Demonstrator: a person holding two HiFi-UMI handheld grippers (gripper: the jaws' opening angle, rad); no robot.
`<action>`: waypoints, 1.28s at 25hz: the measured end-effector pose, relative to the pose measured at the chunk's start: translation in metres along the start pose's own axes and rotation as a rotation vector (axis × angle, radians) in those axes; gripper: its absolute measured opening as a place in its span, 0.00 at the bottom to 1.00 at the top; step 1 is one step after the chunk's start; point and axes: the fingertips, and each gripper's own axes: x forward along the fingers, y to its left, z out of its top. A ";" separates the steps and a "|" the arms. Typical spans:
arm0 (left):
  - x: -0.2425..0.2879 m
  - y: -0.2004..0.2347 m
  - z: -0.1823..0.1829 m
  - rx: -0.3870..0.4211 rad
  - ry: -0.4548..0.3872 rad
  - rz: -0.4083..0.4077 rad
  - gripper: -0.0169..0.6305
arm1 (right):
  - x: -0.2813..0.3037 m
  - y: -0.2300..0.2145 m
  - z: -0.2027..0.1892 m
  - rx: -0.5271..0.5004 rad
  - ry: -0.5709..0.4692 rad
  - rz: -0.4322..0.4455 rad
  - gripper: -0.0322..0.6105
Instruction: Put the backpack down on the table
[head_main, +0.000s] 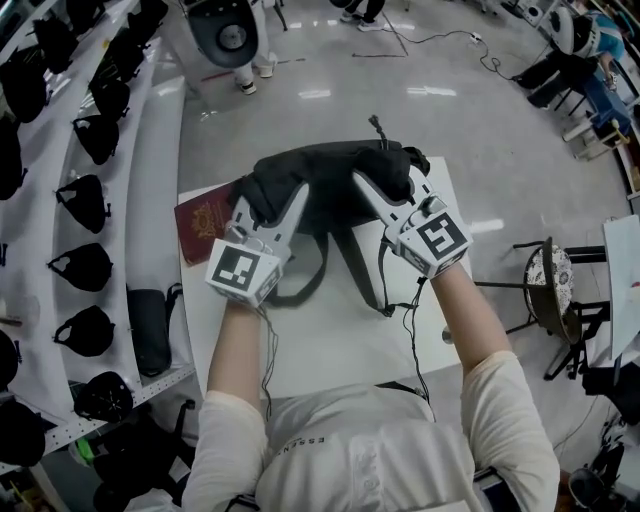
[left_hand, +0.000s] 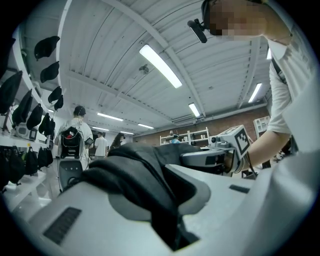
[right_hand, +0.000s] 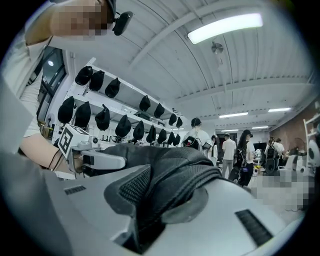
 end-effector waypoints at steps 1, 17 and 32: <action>0.001 0.001 -0.005 -0.005 0.008 0.002 0.14 | 0.002 0.000 -0.006 0.009 0.006 0.006 0.20; -0.020 -0.044 -0.041 -0.041 0.045 0.005 0.14 | -0.035 0.024 -0.053 0.106 0.036 0.020 0.20; -0.069 -0.095 -0.079 -0.096 0.080 -0.008 0.15 | -0.088 0.075 -0.085 0.228 0.066 0.023 0.21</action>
